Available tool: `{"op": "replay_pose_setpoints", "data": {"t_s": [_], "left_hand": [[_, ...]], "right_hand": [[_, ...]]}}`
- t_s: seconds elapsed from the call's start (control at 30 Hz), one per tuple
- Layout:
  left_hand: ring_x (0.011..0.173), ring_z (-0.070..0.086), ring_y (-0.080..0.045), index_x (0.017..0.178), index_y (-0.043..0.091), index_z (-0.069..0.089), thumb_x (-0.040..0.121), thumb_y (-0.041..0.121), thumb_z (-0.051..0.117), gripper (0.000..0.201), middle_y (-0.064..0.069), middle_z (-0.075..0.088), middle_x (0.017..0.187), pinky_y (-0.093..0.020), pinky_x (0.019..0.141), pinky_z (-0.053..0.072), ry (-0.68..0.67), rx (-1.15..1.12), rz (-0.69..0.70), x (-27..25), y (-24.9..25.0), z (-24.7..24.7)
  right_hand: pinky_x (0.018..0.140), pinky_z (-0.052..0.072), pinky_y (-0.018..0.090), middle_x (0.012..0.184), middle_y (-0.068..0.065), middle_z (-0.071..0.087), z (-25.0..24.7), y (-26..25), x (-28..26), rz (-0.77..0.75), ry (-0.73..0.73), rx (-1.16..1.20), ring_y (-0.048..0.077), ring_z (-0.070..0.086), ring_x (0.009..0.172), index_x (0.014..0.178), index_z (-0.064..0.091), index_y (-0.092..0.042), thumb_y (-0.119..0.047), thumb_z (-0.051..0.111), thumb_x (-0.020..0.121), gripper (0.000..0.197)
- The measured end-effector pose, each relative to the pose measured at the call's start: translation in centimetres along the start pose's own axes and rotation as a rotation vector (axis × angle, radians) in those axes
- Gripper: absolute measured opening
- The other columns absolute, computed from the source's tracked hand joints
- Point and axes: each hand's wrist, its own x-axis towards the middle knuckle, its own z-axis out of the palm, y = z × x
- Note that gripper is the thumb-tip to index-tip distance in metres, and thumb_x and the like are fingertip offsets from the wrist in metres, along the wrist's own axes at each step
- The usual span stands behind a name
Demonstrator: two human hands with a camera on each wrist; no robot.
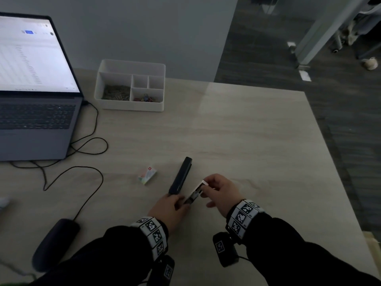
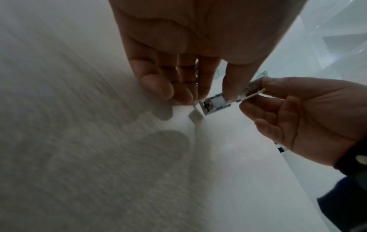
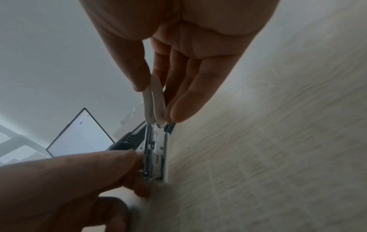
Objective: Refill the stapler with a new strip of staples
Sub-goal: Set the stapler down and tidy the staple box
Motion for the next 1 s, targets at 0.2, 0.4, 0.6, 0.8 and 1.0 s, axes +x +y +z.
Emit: {"op": "replay_pose_setpoints", "data": {"t_s": [0.2,0.4,0.6,0.8,1.0], "left_hand": [[0.084,0.06,-0.017,0.091,0.023,0.071,0.088,0.043,0.059,0.023,0.0,0.063,0.096,-0.027,0.075,0.045,-0.015,-0.025,0.0,0.0,0.8,0.0],[0.073,0.07,-0.014,0.098,0.018,0.067,0.087,0.025,0.064,0.013,-0.004,0.074,0.089,-0.03,0.058,0.059,-0.082,-0.331,-0.095,-0.6,1.4,0.2],[0.076,0.072,-0.017,0.096,0.011,0.07,0.09,0.018,0.066,0.01,-0.01,0.073,0.091,-0.03,0.057,0.057,-0.165,-0.77,-0.201,-1.1,2.5,0.2],[0.092,0.073,-0.024,0.099,0.009,0.074,0.088,0.034,0.067,0.029,-0.011,0.076,0.097,-0.036,0.071,0.059,-0.201,-1.03,-0.271,-1.6,3.3,0.5],[0.098,0.072,-0.022,0.11,0.011,0.07,0.085,0.026,0.072,0.029,-0.009,0.076,0.099,-0.03,0.069,0.056,-0.246,-0.941,-0.222,-1.7,2.7,0.7]], "right_hand": [[0.061,0.061,0.039,0.08,0.003,0.071,-0.1,-0.8,-0.7,-0.027,-0.026,0.059,0.014,0.071,0.072,0.085,0.064,-0.022,-0.011,0.067,0.087,0.011],[0.063,0.062,0.043,0.082,0.003,0.072,-0.8,-1.0,-1.0,-0.059,-0.008,0.05,0.017,0.072,0.074,0.083,0.065,-0.024,-0.012,0.069,0.085,0.012],[0.078,0.058,0.028,0.099,-0.01,0.074,-1.2,0.1,-1.8,-0.258,-0.051,-0.189,0.005,0.07,0.087,0.084,0.063,-0.031,-0.025,0.076,0.078,0.016],[0.079,0.058,0.025,0.12,-0.012,0.064,-1.3,0.7,-2.1,-0.466,-0.108,-0.403,0.002,0.06,0.107,0.094,0.067,-0.023,-0.021,0.071,0.082,0.012],[0.096,0.046,0.023,0.14,-0.009,0.052,-1.0,1.1,-2.8,-0.488,-0.177,-0.491,0.003,0.047,0.125,0.096,0.063,-0.029,-0.02,0.067,0.08,0.019]]}}
